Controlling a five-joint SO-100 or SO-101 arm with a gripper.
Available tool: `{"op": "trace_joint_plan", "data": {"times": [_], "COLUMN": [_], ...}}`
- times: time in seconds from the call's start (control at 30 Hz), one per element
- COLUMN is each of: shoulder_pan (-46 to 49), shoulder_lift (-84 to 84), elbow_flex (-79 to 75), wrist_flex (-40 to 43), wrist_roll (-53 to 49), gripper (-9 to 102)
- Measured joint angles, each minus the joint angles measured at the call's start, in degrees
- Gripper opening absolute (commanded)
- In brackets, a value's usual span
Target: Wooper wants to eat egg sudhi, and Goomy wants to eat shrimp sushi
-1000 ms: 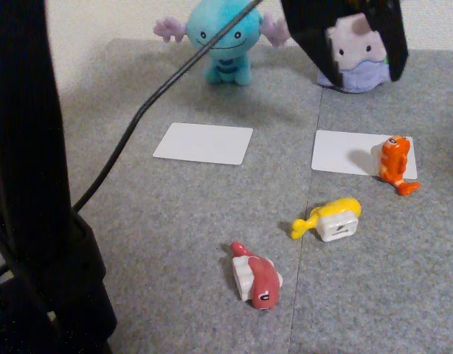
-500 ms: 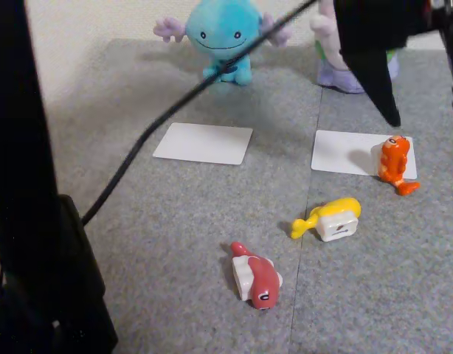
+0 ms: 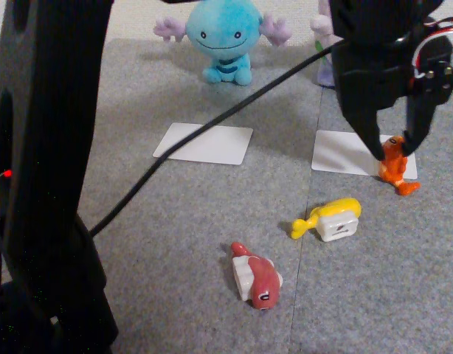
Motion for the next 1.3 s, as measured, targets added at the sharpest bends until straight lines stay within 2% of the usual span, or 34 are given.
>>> {"op": "trace_joint_plan", "data": {"times": [0.3, 0.73, 0.83, 0.97, 1.3], "shoulder_pan": [-1.2, 1.7, 2.8, 7.0, 6.5], "shoulder_lift": [-0.8, -0.8, -0.8, -1.0, -5.3], "elbow_flex": [0.0, 0.0, 0.0, 0.0, 0.1], "wrist_flex": [-4.1, -4.0, -4.5, -10.2, -21.4], "wrist_roll": [0.9, 0.5, -2.1, -4.0, -3.8], "gripper": [6, 5, 6, 6, 6]}}
